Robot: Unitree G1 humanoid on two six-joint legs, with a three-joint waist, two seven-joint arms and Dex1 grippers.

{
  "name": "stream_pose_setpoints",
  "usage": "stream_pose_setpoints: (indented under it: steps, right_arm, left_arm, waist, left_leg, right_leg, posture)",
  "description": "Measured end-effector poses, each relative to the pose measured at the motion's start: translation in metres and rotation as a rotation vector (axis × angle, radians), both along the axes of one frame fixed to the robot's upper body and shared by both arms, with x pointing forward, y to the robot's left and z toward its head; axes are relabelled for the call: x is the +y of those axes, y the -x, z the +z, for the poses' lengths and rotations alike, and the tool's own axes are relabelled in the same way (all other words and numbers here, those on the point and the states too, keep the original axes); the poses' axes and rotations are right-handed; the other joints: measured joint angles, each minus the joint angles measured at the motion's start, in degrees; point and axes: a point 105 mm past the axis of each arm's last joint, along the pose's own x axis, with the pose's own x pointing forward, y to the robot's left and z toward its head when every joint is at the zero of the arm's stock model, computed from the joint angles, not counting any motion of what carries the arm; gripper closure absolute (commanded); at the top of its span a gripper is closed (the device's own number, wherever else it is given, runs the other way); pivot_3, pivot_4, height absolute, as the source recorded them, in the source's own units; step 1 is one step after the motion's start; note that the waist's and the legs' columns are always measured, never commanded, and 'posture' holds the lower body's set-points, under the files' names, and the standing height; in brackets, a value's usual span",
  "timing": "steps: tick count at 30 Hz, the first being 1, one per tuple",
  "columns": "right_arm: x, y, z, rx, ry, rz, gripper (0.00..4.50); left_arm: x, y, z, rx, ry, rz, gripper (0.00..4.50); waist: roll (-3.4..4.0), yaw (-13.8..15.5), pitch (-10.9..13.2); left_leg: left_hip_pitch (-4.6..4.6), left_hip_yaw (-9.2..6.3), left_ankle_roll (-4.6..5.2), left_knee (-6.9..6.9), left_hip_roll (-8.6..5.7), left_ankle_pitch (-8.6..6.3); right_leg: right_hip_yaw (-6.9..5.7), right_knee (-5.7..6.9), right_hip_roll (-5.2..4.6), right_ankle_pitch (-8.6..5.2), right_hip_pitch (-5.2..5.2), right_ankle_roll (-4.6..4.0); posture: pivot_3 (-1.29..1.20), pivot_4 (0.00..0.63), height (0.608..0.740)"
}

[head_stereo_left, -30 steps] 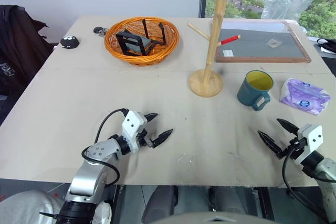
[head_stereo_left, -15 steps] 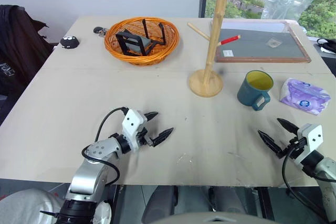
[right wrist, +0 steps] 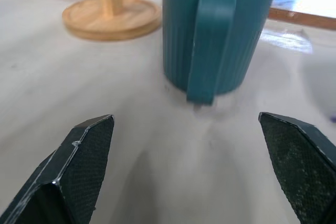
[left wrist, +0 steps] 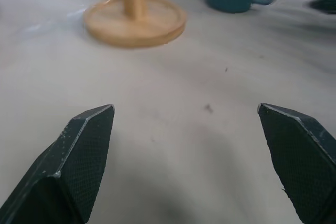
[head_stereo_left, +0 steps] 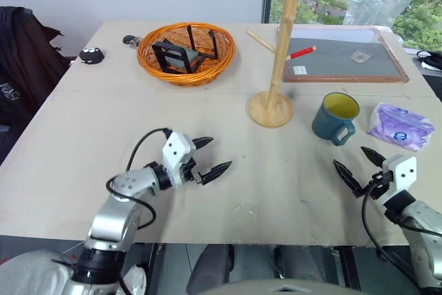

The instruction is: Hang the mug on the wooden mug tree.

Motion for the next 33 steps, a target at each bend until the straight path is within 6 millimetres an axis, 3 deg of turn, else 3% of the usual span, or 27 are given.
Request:
stream_pose_setpoints:
  steps: [3,8,16,25,33]
  right_arm:
    - [0.013,-0.006,0.002,-0.014,-0.012,-0.084,0.04]
    - [0.016,-0.02,0.011,-0.05,-0.031,-0.264,0.04]
    - [0.007,-0.031,0.013,-0.068,0.024,-0.408,0.04]
    - [-0.003,-0.039,0.008,-0.044,0.051,-0.499,0.04]
    - [0.003,-0.052,0.006,-0.025,-0.003,-0.541,0.04]
  left_arm:
    - [-0.016,0.0,0.034,-0.081,0.005,-0.13,0.0]
    - [-0.034,0.011,0.052,-0.068,0.002,-0.292,0.0]
    - [-0.04,0.018,0.065,-0.059,-0.016,-0.364,0.0]
    - [-0.043,0.02,0.066,-0.058,-0.014,-0.368,0.0]
    - [-0.047,0.022,0.067,-0.054,-0.008,-0.374,0.0]
  waist:
    - [0.02,-0.1,0.0]
    - [0.02,-0.4,0.0]
    - [0.02,-0.3,0.0]
    - [0.02,-0.4,0.0]
    - [0.02,-0.5,0.0]
  left_leg:
    - [-0.01,0.05,-0.18,0.0,-0.06,0.1]
    - [-0.01,0.11,-0.2,-0.03,-0.14,0.11]
    - [-0.01,0.11,-0.19,-0.03,-0.17,0.11]
    - [-0.01,0.12,-0.19,-0.03,-0.17,0.12]
    - [-0.01,0.13,-0.19,-0.03,-0.17,0.12]
  right_leg:
    - [0.06,-0.02,-0.01,0.0,-0.03,0.0]
    - [0.12,0.01,0.02,0.0,-0.11,0.0]
    - [0.12,0.02,0.03,0.0,-0.1,0.0]
    - [0.13,0.03,0.03,0.0,-0.11,0.0]
    - [0.14,0.04,0.03,0.0,-0.12,0.0]
  posture:
    - [0.0,0.15,0.74]
    - [0.0,0.15,0.74]
    - [0.0,0.15,0.74]
    - [0.0,0.15,0.74]
    - [0.0,0.15,0.74]
